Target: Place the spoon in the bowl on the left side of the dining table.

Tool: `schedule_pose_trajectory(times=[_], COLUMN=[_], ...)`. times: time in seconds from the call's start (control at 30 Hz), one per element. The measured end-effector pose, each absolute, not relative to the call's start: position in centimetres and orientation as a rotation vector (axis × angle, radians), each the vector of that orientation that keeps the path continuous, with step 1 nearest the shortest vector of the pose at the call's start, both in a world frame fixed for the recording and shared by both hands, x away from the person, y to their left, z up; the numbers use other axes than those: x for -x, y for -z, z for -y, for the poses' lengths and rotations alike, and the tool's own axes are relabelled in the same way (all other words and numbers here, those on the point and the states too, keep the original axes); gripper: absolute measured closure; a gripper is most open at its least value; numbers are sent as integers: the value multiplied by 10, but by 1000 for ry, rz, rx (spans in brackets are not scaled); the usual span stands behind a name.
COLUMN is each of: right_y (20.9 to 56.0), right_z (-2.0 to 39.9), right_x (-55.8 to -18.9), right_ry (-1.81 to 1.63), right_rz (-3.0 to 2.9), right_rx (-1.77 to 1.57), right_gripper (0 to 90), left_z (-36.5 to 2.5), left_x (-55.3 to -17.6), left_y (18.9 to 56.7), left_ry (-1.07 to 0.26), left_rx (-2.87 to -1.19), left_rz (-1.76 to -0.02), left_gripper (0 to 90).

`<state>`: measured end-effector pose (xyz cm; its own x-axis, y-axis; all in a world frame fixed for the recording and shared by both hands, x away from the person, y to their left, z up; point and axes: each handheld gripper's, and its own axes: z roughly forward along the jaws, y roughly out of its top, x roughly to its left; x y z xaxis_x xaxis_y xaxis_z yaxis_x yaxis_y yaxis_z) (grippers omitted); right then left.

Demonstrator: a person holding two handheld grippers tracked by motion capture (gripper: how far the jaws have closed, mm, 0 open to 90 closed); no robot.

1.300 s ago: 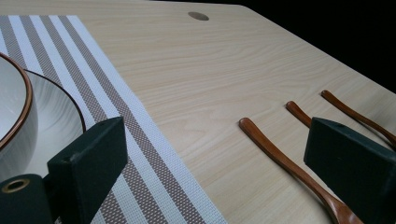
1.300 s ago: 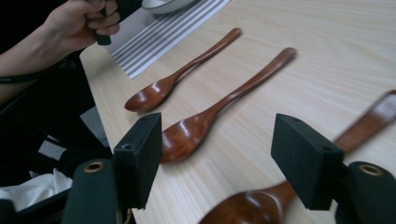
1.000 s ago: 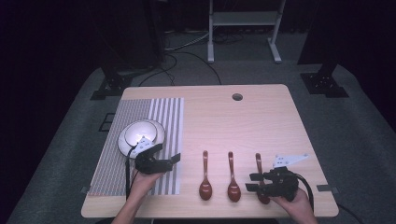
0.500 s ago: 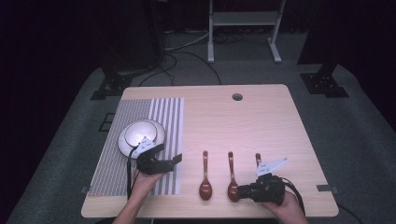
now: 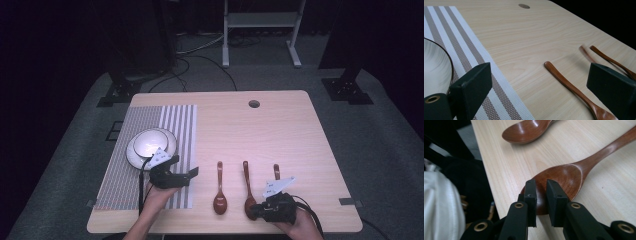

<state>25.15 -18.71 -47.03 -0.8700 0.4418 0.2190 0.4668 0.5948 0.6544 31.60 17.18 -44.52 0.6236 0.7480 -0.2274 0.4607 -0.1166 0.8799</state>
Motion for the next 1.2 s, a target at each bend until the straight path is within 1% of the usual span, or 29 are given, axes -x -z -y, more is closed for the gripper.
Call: schedule_pose_trajectory(times=[0.03,0.23,0.47,0.7,0.97,1.2], right_y=[470,471,471,472,472,472], right_z=[186,185,185,186,186,186], right_x=[-248,-246,-244,-244,-243,-243], right_ry=[1163,1169,1172,1190,1192,1202], right_rz=[2807,2817,2835,2826,2829,2831], right_rx=[790,809,797,802,809,808], right_gripper=[795,802,799,804,804,804], left_z=[-171,-164,-141,-122,-99,-75], left_x=[-316,-315,-312,-315,-321,-327], left_y=[445,444,442,446,454,455], left_ry=[-328,-304,-265,-209,-153,-101], left_rx=[-1759,-1763,-1779,-1780,-1831,-1842], left_rz=[-988,-980,-933,-960,-962,-942], left_gripper=[52,52,52,53,64,65])
